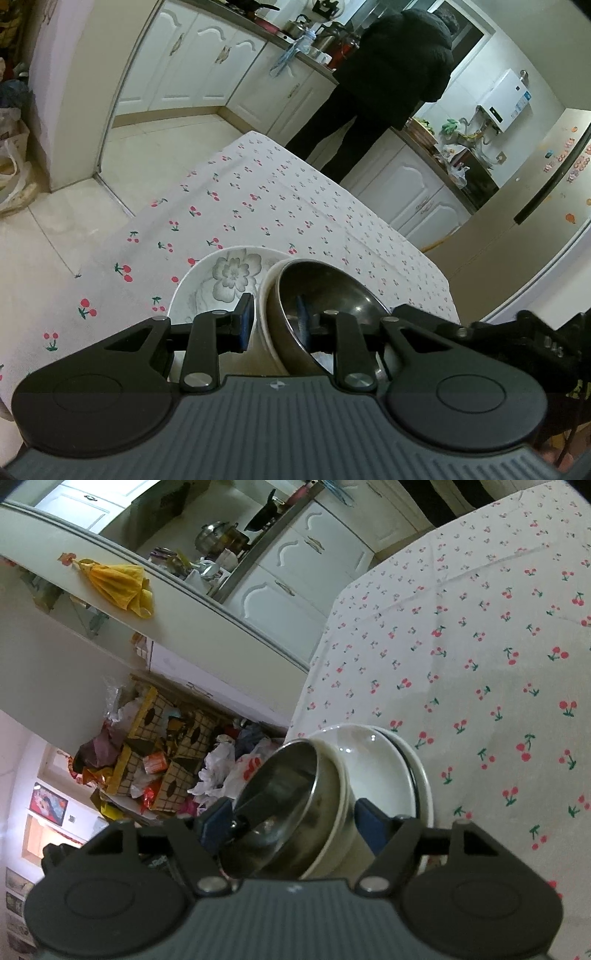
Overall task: Organize plates and bowls
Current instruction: 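Lower the bowl stack onto the flower-print plate and open the left gripper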
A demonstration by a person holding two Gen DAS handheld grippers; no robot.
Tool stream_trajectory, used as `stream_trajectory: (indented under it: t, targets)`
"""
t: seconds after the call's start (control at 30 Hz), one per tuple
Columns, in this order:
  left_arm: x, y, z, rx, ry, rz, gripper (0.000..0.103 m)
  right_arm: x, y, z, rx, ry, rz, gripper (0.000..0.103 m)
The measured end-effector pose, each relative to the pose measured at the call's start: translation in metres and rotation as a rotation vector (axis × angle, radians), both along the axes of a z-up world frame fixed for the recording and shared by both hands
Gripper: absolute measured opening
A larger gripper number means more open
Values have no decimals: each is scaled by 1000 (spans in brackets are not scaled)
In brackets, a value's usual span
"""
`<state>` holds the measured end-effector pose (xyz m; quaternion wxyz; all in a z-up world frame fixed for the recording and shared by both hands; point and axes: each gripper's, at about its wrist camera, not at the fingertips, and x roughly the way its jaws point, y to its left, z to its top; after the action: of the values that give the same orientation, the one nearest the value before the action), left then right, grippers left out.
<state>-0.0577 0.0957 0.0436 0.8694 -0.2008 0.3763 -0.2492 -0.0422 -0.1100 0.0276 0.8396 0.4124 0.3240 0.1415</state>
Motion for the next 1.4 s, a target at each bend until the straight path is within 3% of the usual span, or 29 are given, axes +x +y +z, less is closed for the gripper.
stream_trajectory:
  t: [0.2, 0.27, 0.33, 0.67, 0.83, 1.4]
  targets:
    - [-3, 1, 1, 13, -12, 23, 40, -6, -7, 4, -4, -37, -24, 84]
    - [-5, 2, 3, 22, -27, 31, 44, -8, -10, 6, -4, -47, -36, 86]
    - [-7, 3, 6, 33, -47, 40, 55, -12, -12, 8, -12, -59, -49, 88]
    - [-24, 5, 17, 107, -133, 40, 78, -33, -17, 16, -88, -108, -127, 97]
    - [-32, 2, 18, 143, -160, 17, 98, -44, -19, 18, -122, -118, -161, 99]
    - [-58, -15, 22, 277, -223, -50, 103, -93, -12, 20, -235, -110, -284, 100]
